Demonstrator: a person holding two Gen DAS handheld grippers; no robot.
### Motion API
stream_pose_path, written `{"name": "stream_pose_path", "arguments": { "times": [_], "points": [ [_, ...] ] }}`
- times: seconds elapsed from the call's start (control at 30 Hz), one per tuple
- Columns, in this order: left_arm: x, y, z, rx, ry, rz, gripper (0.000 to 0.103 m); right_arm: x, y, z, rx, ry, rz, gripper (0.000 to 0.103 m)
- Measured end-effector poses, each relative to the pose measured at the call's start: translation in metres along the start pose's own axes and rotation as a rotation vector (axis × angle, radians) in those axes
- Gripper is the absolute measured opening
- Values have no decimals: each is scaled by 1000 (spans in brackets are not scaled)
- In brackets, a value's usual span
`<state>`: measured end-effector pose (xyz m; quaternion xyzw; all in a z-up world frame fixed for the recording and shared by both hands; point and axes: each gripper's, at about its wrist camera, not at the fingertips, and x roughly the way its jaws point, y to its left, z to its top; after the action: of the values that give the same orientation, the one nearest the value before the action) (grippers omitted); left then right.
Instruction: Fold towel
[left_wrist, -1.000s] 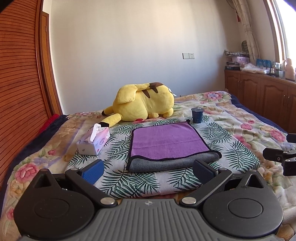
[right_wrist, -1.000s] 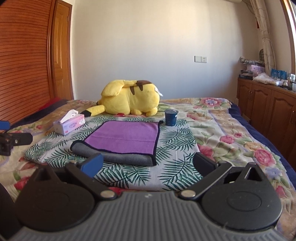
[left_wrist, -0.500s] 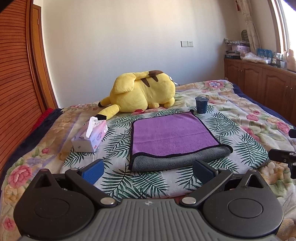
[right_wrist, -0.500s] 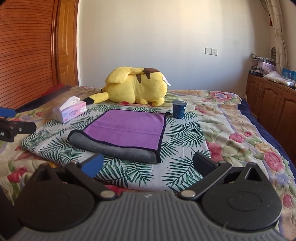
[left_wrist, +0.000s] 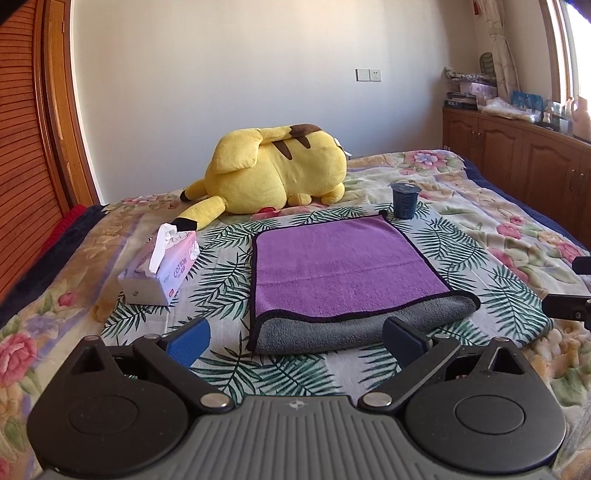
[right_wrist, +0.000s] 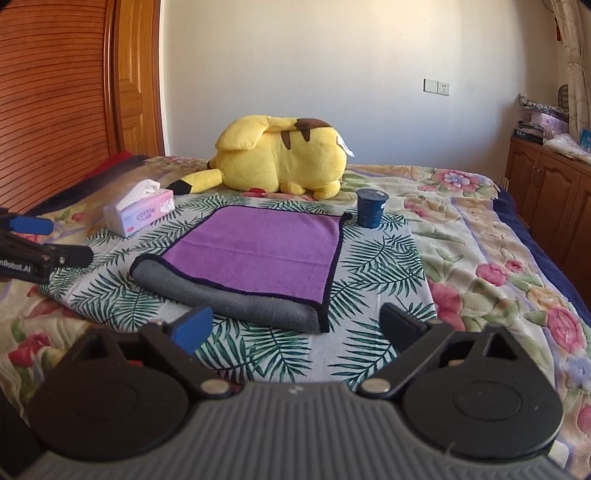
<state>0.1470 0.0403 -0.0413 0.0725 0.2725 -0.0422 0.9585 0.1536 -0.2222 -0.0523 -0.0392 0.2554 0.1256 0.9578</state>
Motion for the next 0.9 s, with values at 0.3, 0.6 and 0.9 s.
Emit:
{"name": "stream_pose_path", "arguments": {
  "times": [0.3,0.6,0.9],
  "points": [
    [39,9,6,-22,17,-26,73,28,-5,6,-12,45,12,89],
    [66,12,3,-27,37,-49,68,52,-9,12,-29,79,15,88],
    [91,21,4,-56,61,-65,64,74,-11,12,-35,119,32,84]
  ]
}}
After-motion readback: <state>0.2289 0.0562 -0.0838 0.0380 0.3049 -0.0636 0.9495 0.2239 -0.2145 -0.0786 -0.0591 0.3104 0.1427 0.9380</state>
